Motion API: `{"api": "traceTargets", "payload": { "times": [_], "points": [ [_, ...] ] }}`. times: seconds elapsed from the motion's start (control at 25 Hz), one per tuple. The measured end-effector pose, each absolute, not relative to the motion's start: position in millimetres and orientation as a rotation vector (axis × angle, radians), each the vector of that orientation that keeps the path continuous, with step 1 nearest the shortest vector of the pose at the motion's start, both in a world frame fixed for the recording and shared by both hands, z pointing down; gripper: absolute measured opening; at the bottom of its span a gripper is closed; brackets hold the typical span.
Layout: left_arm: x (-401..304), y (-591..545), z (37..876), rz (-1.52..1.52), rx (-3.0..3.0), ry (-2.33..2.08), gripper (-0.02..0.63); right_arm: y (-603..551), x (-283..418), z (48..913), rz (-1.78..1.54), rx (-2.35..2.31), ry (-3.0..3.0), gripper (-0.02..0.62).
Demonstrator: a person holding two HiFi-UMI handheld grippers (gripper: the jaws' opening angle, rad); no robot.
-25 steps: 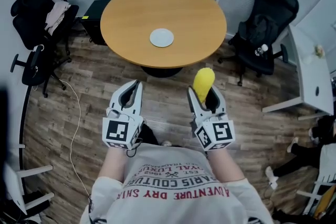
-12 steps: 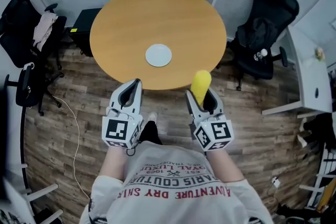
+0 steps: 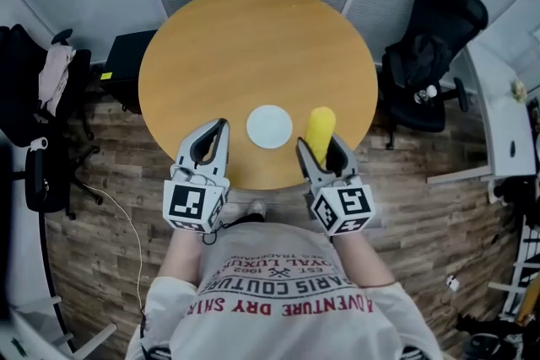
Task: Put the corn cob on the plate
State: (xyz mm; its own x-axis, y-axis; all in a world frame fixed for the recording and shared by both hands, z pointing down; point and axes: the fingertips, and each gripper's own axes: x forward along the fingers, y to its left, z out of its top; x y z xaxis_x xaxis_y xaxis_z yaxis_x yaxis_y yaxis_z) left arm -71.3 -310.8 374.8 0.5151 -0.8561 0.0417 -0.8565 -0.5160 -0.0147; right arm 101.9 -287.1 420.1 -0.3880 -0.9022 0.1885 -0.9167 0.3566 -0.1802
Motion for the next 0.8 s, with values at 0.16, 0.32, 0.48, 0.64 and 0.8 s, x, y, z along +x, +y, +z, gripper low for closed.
{"api": "traceTargets", "payload": {
  "times": [0.16, 0.32, 0.48, 0.64, 0.8],
  "points": [
    [-88, -343, 386, 0.111, 2.716, -1.545, 0.032, -318, 82, 438, 0.447, 1.669, -2.519, 0.262],
    [-94, -361, 401, 0.106, 2.697, -1.534, 0.032, -337, 69, 469, 0.541, 1.58, -2.469, 0.262],
    [-94, -377, 424, 0.101, 2.674, -1.514, 0.032, -354, 62, 509, 0.661, 1.497, -2.415, 0.262],
    [-96, -392, 442, 0.133, 2.633, -1.53, 0.032, -369, 62, 552, 0.723, 1.423, -2.329, 0.262],
    [-98, -407, 460, 0.154, 2.595, -1.537, 0.032, -383, 62, 598, 0.781, 1.328, -2.237, 0.262]
  ]
}}
